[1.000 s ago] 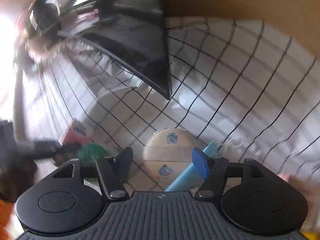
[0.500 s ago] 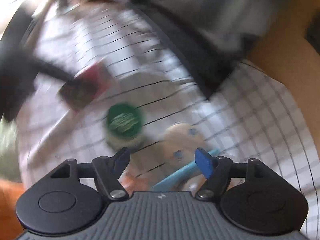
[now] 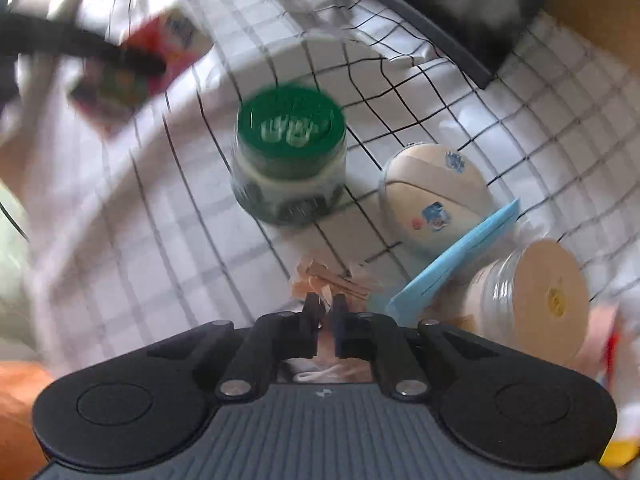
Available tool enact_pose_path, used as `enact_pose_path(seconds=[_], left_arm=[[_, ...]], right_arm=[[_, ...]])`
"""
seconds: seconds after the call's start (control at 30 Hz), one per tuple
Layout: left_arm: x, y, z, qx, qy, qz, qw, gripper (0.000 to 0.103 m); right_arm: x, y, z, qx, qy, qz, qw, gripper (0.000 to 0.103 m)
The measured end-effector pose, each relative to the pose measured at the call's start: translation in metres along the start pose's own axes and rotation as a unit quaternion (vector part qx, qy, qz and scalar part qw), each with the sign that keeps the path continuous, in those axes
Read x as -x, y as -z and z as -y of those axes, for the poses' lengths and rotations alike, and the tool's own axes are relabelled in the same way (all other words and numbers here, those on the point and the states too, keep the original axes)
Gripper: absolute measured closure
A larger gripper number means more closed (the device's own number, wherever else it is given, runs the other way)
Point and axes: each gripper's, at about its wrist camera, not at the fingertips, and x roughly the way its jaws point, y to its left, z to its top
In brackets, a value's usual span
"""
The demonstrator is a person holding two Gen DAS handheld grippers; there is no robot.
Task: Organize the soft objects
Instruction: 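Carry both items into the pink box and open both tools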
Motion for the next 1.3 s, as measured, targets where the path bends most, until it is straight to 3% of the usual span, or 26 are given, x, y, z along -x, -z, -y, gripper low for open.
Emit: enact_pose_path(seconds=[0.27,0.6,0.77,0.97,1.3], left_arm=[[0.017,-0.013,0.009,-0.007,0.004,0.02,0.9998,0.081],[0.028,-0.038,0.047,-0.046,-0.001,0.029,0.9985,0.081],[0.03,-0.046,0.086,-0.075,0.011,0.033,0.9966,0.081],[0.019,-0.036,0.157,-0.117,0.042,0.025,0.9919,0.081],[-0.024,0.005,0.294,-0.182,0.118,-0.03,0.9757,0.081]], right_arm=[[0.066,-0.027,0.032,-0.092,-0.059,0.06,0.992,0.097],[0.135,-0.03,0.067,-0.135,-0.043,0.149,0.979,0.097],[0.165,0.001,0.093,-0.169,-0.022,0.194,0.966,0.097],[0.19,0.065,0.128,-0.221,0.017,0.236,0.946,0.097],[0.228,0.165,0.177,-0.3,0.088,0.284,0.907,0.097]])
